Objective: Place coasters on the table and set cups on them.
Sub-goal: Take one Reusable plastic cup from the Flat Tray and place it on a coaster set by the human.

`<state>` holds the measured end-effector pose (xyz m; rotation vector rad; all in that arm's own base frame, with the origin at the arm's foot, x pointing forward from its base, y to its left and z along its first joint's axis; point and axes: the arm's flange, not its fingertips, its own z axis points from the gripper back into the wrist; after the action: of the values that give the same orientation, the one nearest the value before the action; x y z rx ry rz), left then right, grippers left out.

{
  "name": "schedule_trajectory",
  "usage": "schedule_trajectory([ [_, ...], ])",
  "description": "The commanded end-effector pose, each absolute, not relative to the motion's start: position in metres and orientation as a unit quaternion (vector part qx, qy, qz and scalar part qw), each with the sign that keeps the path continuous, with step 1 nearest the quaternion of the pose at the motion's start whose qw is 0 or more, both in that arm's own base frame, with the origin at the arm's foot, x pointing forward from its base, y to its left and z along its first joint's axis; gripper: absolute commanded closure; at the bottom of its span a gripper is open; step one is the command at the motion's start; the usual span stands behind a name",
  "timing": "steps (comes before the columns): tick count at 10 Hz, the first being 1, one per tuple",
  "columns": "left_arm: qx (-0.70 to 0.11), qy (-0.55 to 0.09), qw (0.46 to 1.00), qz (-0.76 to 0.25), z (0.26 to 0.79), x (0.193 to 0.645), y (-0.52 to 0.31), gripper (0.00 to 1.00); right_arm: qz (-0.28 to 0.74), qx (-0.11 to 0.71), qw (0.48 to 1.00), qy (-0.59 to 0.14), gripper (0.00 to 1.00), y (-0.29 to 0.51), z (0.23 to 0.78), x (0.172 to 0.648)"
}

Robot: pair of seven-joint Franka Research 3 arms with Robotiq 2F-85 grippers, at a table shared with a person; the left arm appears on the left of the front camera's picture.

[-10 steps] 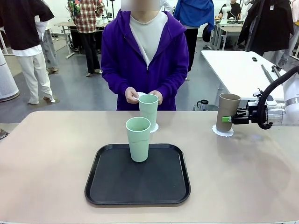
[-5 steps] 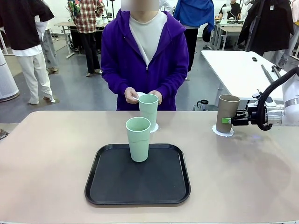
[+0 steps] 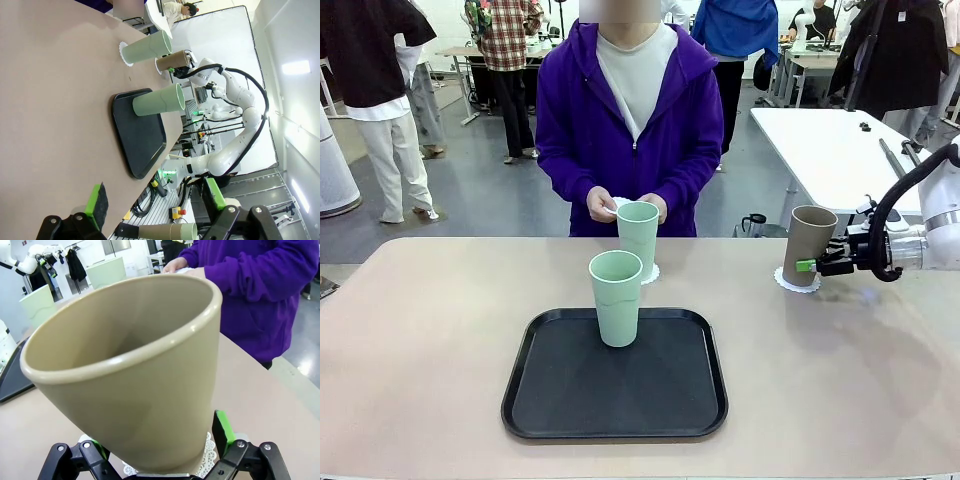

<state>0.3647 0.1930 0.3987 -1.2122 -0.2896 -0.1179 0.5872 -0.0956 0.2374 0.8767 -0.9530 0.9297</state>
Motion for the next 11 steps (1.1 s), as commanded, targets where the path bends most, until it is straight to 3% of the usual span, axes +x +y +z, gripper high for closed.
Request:
schedule_trajectory([
  [1,-0.570,-0.142,0.807,-0.063,0.400,0.364,0.195,0.00,0.432,0.370,0.705,-0.424,0.00,-0.093,0.236,0.585],
  [11,-0.570,-0.142,0.807,-0.063,0.400,0.364,0.195,0.00,0.422,0.306,0.767,-0.373,0.00,-0.125,0.247,0.583],
])
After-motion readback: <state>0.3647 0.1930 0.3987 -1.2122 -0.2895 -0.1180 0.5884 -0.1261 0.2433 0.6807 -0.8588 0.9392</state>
